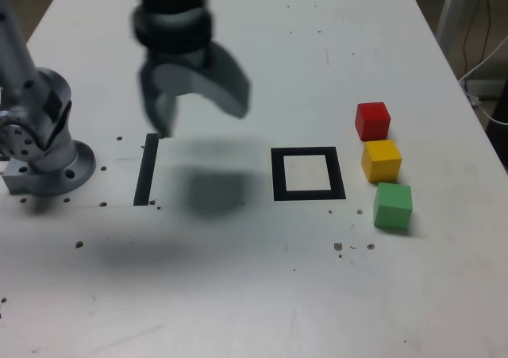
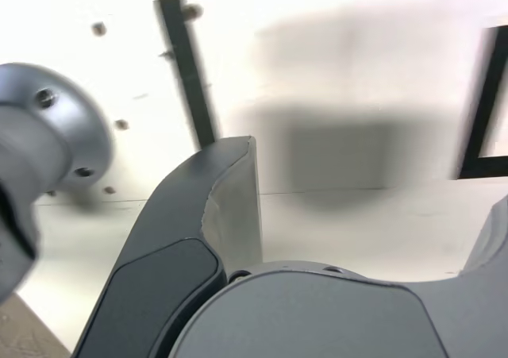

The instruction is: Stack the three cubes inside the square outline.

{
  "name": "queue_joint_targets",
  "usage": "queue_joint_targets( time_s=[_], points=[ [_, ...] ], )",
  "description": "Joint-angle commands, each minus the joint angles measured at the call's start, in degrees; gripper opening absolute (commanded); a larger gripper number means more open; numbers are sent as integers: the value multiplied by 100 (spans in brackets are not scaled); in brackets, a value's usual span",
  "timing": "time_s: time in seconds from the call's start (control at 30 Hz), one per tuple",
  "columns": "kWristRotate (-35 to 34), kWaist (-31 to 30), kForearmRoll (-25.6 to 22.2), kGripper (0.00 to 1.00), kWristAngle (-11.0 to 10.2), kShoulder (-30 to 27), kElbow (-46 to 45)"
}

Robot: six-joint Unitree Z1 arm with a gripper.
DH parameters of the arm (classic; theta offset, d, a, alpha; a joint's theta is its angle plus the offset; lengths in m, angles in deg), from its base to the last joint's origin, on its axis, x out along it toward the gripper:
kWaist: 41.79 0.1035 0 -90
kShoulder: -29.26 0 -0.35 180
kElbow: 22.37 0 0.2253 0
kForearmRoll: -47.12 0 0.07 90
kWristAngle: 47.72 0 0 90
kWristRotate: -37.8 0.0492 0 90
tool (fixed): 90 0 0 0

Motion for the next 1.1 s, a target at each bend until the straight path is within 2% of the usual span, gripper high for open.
queue_joint_targets(
  time_s=[0.0, 0.23, 0.6, 0.87, 1.07],
  points=[
    [85, 50, -59, 99, -7, 314, 605],
    [133, 246, -248, 99, 15, 1088, 1964],
    [687, 1223, -974, 98, 20, 2492, 3933],
    [851, 1475, -1170, 98, 27, 3216, 4763],
    [854, 1476, -1178, 98, 48, 3533, 4940]
  ],
)
